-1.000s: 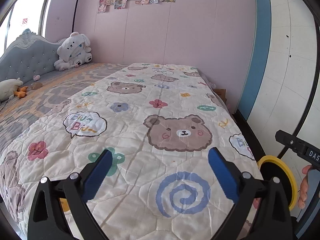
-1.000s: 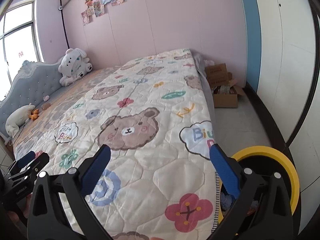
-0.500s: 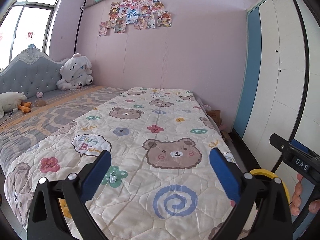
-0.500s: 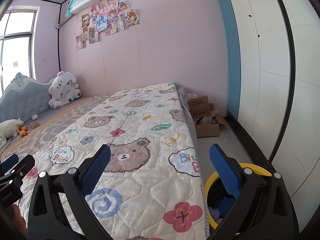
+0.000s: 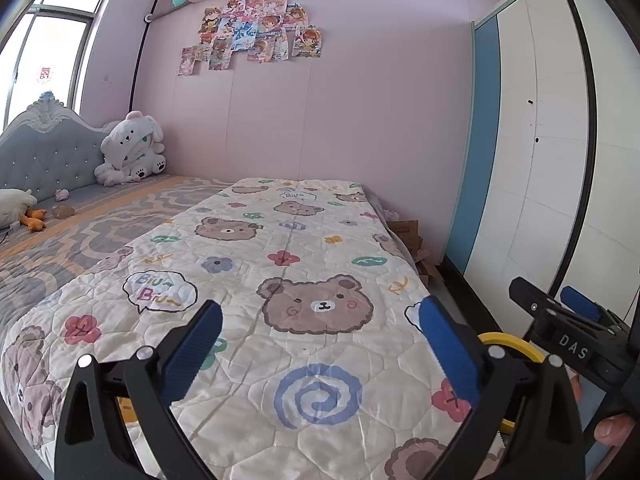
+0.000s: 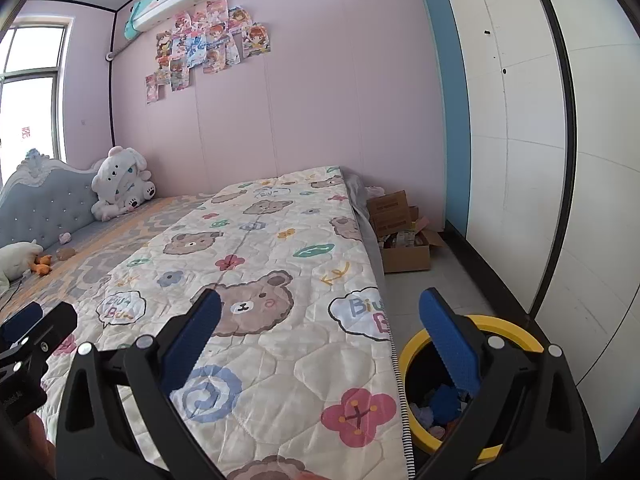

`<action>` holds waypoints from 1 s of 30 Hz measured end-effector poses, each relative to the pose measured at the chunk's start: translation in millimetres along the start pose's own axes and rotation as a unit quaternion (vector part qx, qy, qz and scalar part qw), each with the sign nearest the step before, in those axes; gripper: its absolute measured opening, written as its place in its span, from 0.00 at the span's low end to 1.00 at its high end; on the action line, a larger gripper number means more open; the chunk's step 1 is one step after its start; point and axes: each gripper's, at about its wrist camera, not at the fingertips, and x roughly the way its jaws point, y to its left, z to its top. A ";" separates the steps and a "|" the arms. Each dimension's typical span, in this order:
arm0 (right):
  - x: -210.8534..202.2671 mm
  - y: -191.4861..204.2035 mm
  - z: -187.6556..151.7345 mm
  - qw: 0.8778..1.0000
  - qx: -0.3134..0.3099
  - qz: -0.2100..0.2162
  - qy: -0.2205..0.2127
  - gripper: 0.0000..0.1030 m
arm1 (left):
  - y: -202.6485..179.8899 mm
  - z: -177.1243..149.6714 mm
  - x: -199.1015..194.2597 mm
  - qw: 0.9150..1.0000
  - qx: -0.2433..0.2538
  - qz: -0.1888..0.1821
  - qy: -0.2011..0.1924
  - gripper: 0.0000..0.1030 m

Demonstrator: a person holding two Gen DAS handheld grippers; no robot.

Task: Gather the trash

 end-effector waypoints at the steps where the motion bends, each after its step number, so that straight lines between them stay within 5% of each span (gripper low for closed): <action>1: -0.1 -0.3 -0.2 1.000 0.000 -0.001 0.000 0.92 | -0.4 0.0 0.2 1.000 0.000 0.000 0.001 0.92; 30: -0.7 -6.0 0.6 1.000 0.015 -0.010 0.002 0.92 | -8.1 2.6 -1.7 1.000 0.006 -0.003 -0.002 0.92</action>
